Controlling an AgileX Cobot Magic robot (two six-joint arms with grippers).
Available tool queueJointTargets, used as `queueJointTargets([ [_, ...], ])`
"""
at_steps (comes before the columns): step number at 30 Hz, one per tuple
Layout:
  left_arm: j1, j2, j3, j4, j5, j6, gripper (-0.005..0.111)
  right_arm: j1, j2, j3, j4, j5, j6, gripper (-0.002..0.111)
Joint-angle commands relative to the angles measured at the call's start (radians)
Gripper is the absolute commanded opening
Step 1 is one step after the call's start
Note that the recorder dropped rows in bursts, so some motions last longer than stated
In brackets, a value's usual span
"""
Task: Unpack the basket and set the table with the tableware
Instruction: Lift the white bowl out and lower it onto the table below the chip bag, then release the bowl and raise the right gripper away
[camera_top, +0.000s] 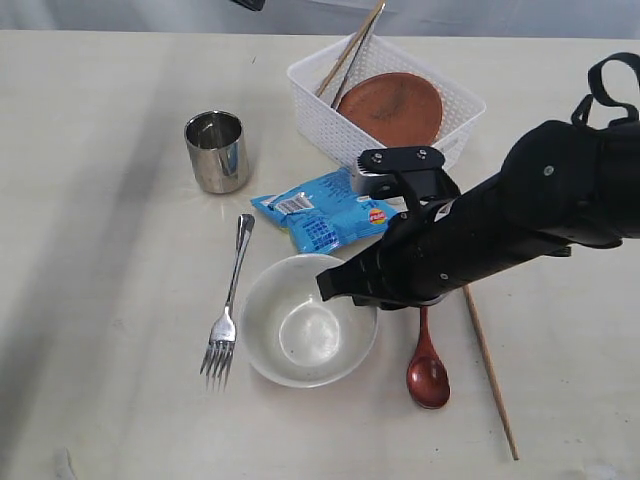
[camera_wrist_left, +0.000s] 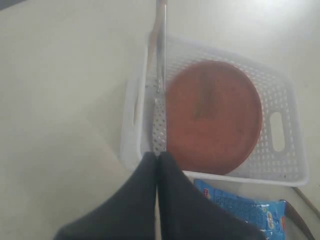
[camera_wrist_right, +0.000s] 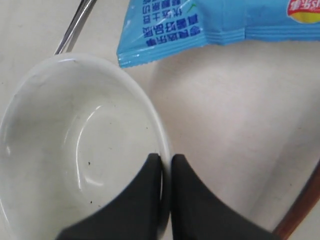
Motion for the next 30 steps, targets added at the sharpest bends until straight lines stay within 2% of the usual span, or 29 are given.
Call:
queueJointTargets([
  [1, -0.002, -0.006, -0.005, -0.007, 0.004, -0.006, 0.000, -0.004, 0.000, 0.003, 0.007, -0.021, -0.003, 0.000],
  [4, -0.002, -0.006, -0.005, -0.007, 0.004, -0.006, 0.000, -0.004, 0.000, 0.003, 0.007, -0.025, -0.003, 0.002],
  [6, -0.002, -0.006, -0.005, -0.007, 0.004, -0.006, 0.000, -0.007, 0.000, 0.003, 0.005, -0.032, -0.005, 0.012],
  [7, -0.002, -0.006, -0.005, -0.007, 0.004, -0.006, 0.000, -0.014, 0.000, 0.003, -0.002, -0.037, -0.005, 0.032],
  [8, -0.002, -0.006, -0.005, -0.007, 0.004, -0.006, 0.000, -0.021, 0.000, 0.003, 0.001, -0.039, -0.005, 0.042],
  [9, -0.002, -0.006, -0.005, -0.007, 0.004, -0.006, 0.000, -0.035, 0.000, 0.003, 0.001, -0.046, -0.005, 0.060],
  [10, -0.002, -0.006, -0.005, -0.007, 0.004, -0.006, 0.000, -0.040, 0.000, 0.003, 0.001, -0.046, -0.005, 0.063],
  [15, -0.002, -0.006, -0.005, -0.007, 0.004, 0.001, 0.000, -0.041, -0.065, 0.001, -0.044, -0.073, -0.005, 0.061],
  [18, -0.002, -0.006, -0.005, -0.007, 0.004, 0.001, 0.000, -0.041, -0.207, 0.001, -0.143, -0.073, 0.000, 0.061],
  [21, -0.002, -0.006, -0.005, -0.007, 0.004, -0.008, 0.000, -0.071, -0.321, 0.001, -0.238, -0.189, 0.075, 0.061],
  [25, -0.002, -0.006, -0.005, -0.009, 0.004, -0.032, 0.000, -0.222, -0.375, 0.001, -0.229, -0.375, 0.094, 0.061],
  [30, -0.002, -0.006, -0.005, -0.007, 0.004, -0.037, 0.008, -0.449, -0.354, 0.001, -0.229, -0.436, 0.109, 0.061],
])
